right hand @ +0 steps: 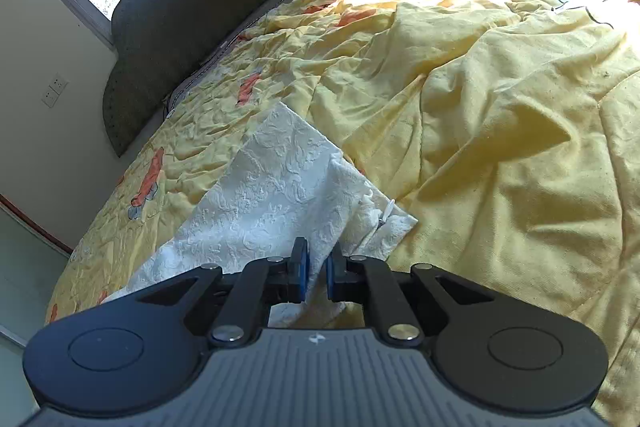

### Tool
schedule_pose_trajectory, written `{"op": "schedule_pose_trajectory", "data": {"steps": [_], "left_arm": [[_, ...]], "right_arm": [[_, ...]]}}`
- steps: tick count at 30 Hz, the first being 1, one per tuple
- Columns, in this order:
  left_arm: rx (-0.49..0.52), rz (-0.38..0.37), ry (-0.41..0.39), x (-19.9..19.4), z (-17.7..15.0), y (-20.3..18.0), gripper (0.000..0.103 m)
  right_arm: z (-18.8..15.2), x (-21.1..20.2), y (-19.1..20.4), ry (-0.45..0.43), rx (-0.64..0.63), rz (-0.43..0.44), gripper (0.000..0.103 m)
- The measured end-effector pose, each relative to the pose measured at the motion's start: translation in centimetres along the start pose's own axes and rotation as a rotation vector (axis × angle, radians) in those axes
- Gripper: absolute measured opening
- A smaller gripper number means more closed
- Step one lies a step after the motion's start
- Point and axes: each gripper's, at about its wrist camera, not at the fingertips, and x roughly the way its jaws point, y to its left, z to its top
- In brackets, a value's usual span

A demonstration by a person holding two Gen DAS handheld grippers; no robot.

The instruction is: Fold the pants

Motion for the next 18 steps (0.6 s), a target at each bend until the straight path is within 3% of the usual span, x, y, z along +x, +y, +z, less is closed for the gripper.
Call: {"op": "schedule_pose_trajectory", "data": {"steps": [1, 3, 4, 6, 8, 11, 13, 14, 16, 18], "left_arm": [[-0.011, -0.011, 0.000, -0.1, 0.1, 0.2, 0.025], [-0.034, -0.033, 0.000, -0.5, 0.2, 0.5, 0.035], [-0.040, -0.038, -0.004, -0.7, 0.2, 0.6, 0.044], [-0.049, -0.044, -0.010, -1.4, 0.4, 0.6, 0.052], [-0.046, -0.056, -0.023, -2.1, 0.5, 0.7, 0.055], [-0.072, -0.075, -0.040, -3.5, 0.5, 1.2, 0.063], [-0.120, -0.081, -0.049, -4.4, 0.3, 2.3, 0.065], [-0.146, -0.082, -0.049, -4.8, 0.2, 2.9, 0.065], [-0.220, -0.059, -0.043, -5.8, -0.4, 4.9, 0.065], [-0.296, -0.002, -0.031, -6.8, -1.3, 7.2, 0.066]], "right_arm": [[0.0, -0.5, 0.5, -0.026, -0.008, -0.030, 0.011], [-0.3, -1.8, 2.2, -0.139, -0.081, -0.172, 0.020], [-0.7, -2.5, 3.6, -0.224, -0.145, -0.264, 0.028], [-1.9, -3.3, 6.1, -0.320, -0.258, -0.307, 0.037], [-3.8, -3.3, 9.2, -0.272, -0.437, -0.153, 0.045], [-6.3, -0.9, 12.7, -0.062, -0.593, 0.021, 0.053], [-7.5, 0.9, 13.6, 0.009, -0.663, 0.014, 0.053], [-8.0, 1.9, 13.8, 0.021, -0.694, -0.045, 0.053], [-7.9, 2.9, 13.3, 0.000, -0.684, -0.152, 0.053], [-7.8, 2.3, 13.5, -0.040, -0.645, -0.146, 0.053]]}}
